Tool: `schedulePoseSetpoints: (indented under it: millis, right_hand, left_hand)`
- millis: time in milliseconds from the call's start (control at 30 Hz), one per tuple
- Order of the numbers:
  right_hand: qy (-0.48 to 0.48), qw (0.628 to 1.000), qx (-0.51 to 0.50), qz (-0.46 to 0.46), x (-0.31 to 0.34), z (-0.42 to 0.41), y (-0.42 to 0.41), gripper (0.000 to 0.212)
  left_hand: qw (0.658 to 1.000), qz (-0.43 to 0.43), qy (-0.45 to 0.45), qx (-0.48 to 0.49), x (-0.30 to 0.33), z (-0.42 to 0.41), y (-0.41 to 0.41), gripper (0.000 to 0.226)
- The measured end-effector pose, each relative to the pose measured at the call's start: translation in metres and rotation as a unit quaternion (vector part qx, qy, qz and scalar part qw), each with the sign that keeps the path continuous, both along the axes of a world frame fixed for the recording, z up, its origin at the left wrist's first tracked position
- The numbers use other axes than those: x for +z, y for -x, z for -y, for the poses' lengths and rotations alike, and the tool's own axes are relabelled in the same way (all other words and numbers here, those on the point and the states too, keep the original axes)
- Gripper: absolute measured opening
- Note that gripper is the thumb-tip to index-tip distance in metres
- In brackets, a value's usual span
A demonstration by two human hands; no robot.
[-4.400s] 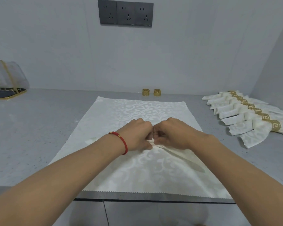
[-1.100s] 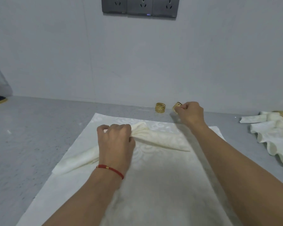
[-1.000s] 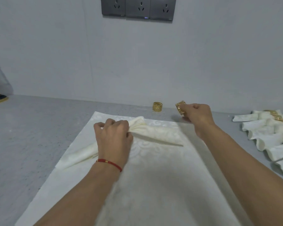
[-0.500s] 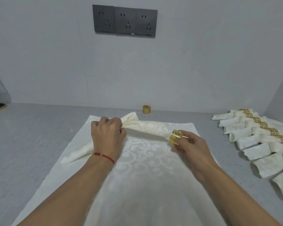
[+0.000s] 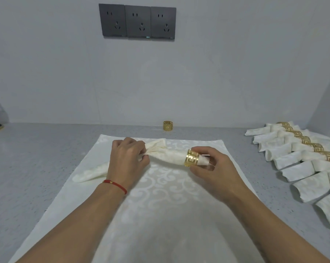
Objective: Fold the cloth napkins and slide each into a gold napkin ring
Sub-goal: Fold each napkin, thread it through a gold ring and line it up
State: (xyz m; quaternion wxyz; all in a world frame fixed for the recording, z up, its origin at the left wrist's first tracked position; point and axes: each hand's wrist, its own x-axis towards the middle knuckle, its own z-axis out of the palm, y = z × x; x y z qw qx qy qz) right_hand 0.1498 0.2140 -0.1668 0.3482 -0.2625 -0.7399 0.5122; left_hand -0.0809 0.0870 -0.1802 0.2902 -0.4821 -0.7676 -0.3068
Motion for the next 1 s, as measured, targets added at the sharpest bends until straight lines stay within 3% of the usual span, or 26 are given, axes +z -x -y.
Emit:
schedulePoseSetpoints:
  millis: [167,333,600,767,1000]
  right_hand:
    - [-0.251,0.961,-0.029,0.117,0.001,-0.003,-0.005,0.046]
    - [-0.374,0.911,-0.028,0.175,0.008,0.005,0.003,0.046]
    - [-0.215,0.968,-0.077,0.099,-0.002,0.012,0.014,0.042]
    - [-0.047,0.995,-0.084,0.018,0.003,0.015,0.014,0.043]
    - [-0.039,0.997,-0.065,0.009,0.007,0.008,0.012,0.019]
  left_hand:
    - [0.999,-0.014,-0.006,-0.047,0.005,0.001,-0.008,0.007]
    - [0.991,-0.086,-0.003,-0.099,0.011,-0.002,-0.029,0.014]
    - [0.994,-0.022,-0.011,-0.108,0.005,-0.01,-0.043,0.024]
    - [0.992,0.011,-0.011,-0.125,0.004,-0.007,-0.041,0.02]
    - [0.991,0.037,-0.017,-0.127,0.006,-0.004,-0.046,0.022]
